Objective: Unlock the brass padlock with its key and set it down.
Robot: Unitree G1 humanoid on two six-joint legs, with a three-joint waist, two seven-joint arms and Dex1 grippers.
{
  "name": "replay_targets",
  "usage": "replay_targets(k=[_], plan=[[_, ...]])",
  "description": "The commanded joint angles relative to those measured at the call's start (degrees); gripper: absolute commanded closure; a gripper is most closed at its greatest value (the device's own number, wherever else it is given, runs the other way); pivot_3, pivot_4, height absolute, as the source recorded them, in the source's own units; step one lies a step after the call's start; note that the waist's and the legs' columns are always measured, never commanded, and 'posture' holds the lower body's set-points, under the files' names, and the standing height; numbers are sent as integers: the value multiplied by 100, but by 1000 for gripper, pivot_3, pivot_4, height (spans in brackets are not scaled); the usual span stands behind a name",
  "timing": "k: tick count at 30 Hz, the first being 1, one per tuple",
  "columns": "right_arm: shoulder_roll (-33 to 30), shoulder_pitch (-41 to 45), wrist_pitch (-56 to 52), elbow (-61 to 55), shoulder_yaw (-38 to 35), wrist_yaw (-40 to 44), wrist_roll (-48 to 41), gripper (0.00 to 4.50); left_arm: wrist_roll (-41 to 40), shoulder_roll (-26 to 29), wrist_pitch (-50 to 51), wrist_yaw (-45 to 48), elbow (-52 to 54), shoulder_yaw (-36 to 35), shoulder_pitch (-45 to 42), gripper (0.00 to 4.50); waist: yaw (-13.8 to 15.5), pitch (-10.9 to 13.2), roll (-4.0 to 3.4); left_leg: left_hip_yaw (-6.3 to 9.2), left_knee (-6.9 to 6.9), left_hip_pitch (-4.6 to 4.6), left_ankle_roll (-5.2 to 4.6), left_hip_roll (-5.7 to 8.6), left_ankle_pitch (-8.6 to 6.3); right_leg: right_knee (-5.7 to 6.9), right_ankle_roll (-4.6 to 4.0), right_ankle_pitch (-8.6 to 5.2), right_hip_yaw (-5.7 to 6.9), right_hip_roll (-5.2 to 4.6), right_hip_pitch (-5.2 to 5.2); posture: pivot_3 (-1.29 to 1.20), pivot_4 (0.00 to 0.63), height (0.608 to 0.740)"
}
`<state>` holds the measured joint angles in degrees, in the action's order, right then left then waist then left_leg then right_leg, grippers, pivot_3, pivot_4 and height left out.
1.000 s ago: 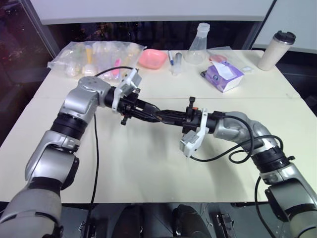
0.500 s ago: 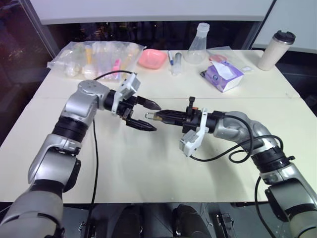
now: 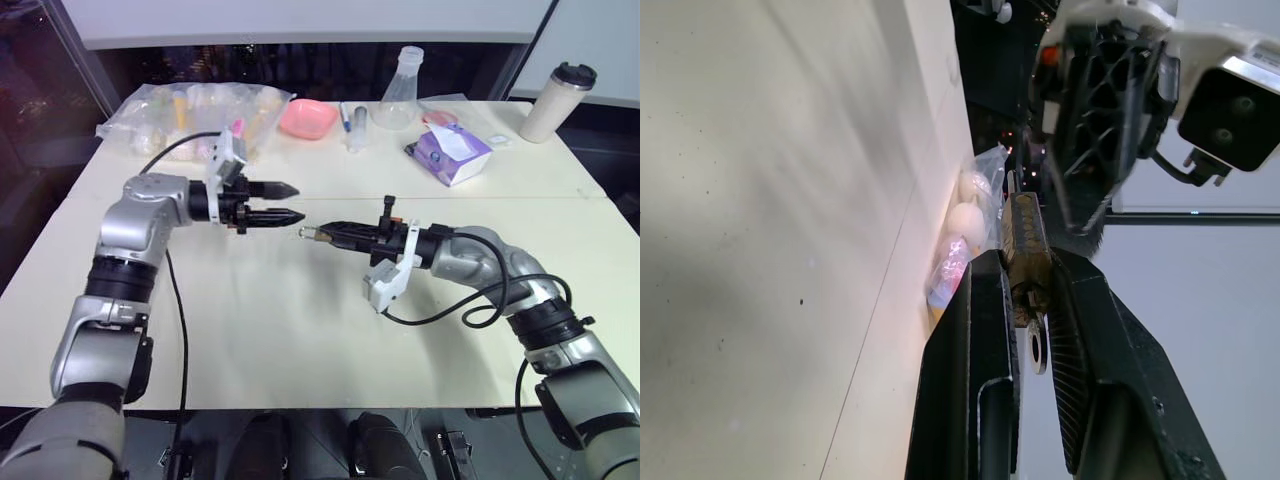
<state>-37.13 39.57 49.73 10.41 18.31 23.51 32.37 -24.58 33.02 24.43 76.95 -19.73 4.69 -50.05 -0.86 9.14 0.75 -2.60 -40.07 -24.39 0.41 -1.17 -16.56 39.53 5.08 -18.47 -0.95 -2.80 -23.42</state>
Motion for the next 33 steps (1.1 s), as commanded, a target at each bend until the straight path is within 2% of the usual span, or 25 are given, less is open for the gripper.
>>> replay_targets(k=[1, 3, 4, 8, 15, 27, 33], plan=[[27, 86, 29, -116, -65, -7, -182, 4500, -246, 38, 175, 54, 472, -187, 19, 3512, -3, 0, 0, 0, 0, 0, 0, 0, 0, 0, 0, 0, 0, 1, 0, 0, 150, 715], [34, 97, 28, -111, -62, 3, -186, 4500, -308, 45, 258, 123, 649, -153, 88, 4442, -6, 0, 0, 0, 0, 0, 0, 0, 0, 0, 0, 0, -1, 0, 0, 0, 150, 715], [34, 99, 33, -109, -60, 5, -182, 4500, -332, 47, 300, 153, 708, -139, 110, 4481, -8, 0, 0, 0, 0, 0, 0, 0, 0, 0, 0, 0, -1, 0, 0, 0, 150, 715], [40, 100, 28, -105, -66, 15, -181, 4500, -430, 113, 499, 334, 935, -76, 205, 4481, -12, 0, 0, 0, 0, 1, 1, 0, 0, 2, 0, 0, -1, 1, 0, 0, 150, 715], [43, 79, -20, -154, -77, 37, -188, 4500, -143, 220, 306, 481, 1004, 164, 398, 4481, -4, 0, 0, -1, 0, 2, 1, 0, 0, 1, 0, 0, -1, 3, 0, 0, 150, 715], [23, -9, -55, -365, -61, 185, -299, 4500, 418, -114, -538, 198, 177, 256, 204, 4481, 5, 0, 0, -2, 0, 2, 1, 0, 0, 1, 0, 0, -1, 3, 0, 0, 150, 715], [41, -28, -97, -358, -26, 273, -339, 4500, 398, -59, -524, 339, 174, 236, 247, 4481, -4, 0, 0, -2, 1, 2, 1, 0, 0, 1, 0, 0, -1, 3, 0, 0, 150, 715]])
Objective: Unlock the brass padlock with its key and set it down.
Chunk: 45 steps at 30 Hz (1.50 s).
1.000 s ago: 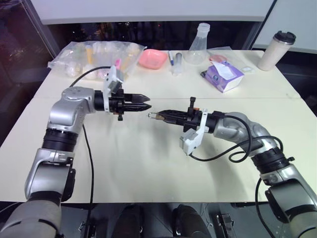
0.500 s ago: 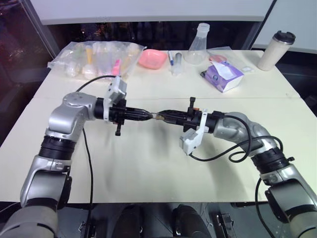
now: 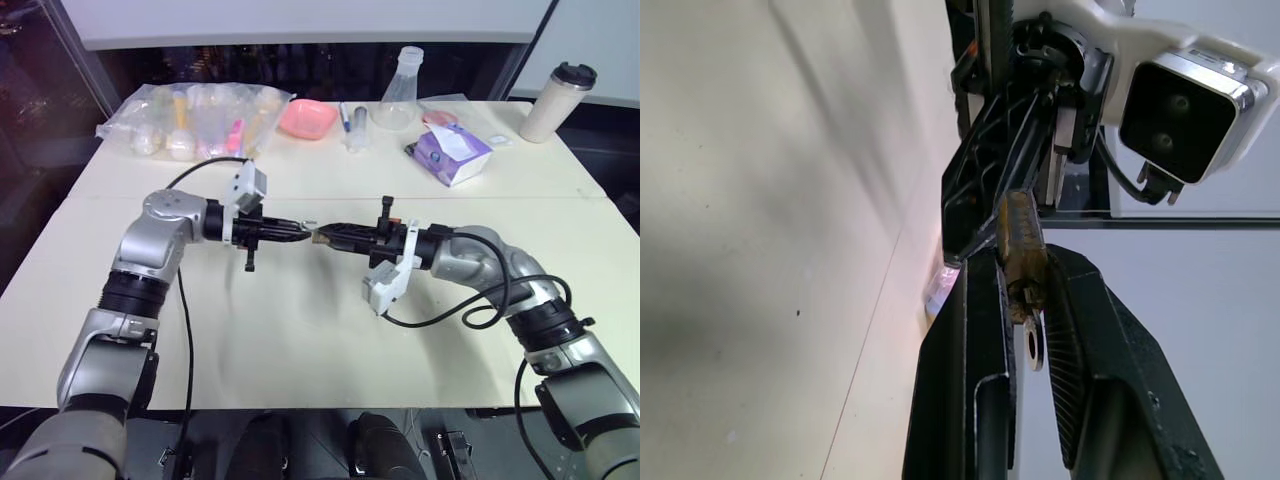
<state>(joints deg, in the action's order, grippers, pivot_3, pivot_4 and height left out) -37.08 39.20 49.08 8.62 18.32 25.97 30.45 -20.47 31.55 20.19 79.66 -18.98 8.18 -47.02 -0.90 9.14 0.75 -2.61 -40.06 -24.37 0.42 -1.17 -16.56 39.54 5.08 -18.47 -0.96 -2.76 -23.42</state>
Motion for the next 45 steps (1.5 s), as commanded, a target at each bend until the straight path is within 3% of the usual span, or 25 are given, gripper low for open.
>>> replay_targets(k=[1, 10, 19, 24, 28, 33, 39, 45], plan=[[35, -1, -43, -169, -24, 47, -157, 4500, -11, 108, -97, 83, 126, -112, -29, 4481, -1, 0, 0, 0, 0, 0, 0, 0, 0, 0, 0, 0, 0, 0, 0, 0, 150, 715], [337, 22, -579, 961, 153, -117, 201, 4500, 506, 763, -620, 42, 62, -94, 520, 4481, -12, 0, 0, -3, 2, 2, 0, -3, 0, 1, 0, 0, 0, 4, -2, 0, 150, 715], [867, 541, -797, 2476, 621, -466, 680, 4500, 186, 699, -98, -541, 845, -433, 1033, 4481, -6, 0, 0, -4, 1, 2, 0, -2, 0, 8, 0, 0, -1, 0, -3, 0, 150, 715], [971, 628, -823, 2892, 812, -258, 616, 4500, 71, 656, 183, -853, 1323, -523, 1277, 4481, -16, 0, -1, -4, 1, 2, 0, -1, 0, 9, 0, 0, -2, -3, -4, 0, 150, 715], [965, 623, -767, 2922, 852, -166, 527, 2700, 17, 673, 271, -984, 1503, -526, 1371, 4500, -18, 0, -1, -4, 1, 2, 0, -2, 0, 10, 0, 0, -2, -2, -3, 0, 150, 715], [478, 165, -755, 2002, 847, 652, 25, 45, -214, 755, 575, -1041, 1798, -610, 1470, 4500, 14, 0, -1, -1, 2, 3, 1, -2, 0, 13, 0, 0, -2, -6, -3, 0, 150, 715], [-260, -624, -1732, 204, 381, 1940, -1281, 45, -370, 810, 816, -1107, 2075, -676, 1542, 4500, 19, 0, -1, 4, 1, 5, -5, 2, -3, 8, 0, 0, 0, -13, 6, 0, 150, 715], [-750, -1203, -3904, -1493, -510, 2754, -2774, 45, -338, 921, 811, -1193, 2255, -680, 1698, 4500, 14, 0, -1, 5, 1, 6, -29, -2, -17, 9, 0, 0, 0, -13, 5, 0, 150, 715]])
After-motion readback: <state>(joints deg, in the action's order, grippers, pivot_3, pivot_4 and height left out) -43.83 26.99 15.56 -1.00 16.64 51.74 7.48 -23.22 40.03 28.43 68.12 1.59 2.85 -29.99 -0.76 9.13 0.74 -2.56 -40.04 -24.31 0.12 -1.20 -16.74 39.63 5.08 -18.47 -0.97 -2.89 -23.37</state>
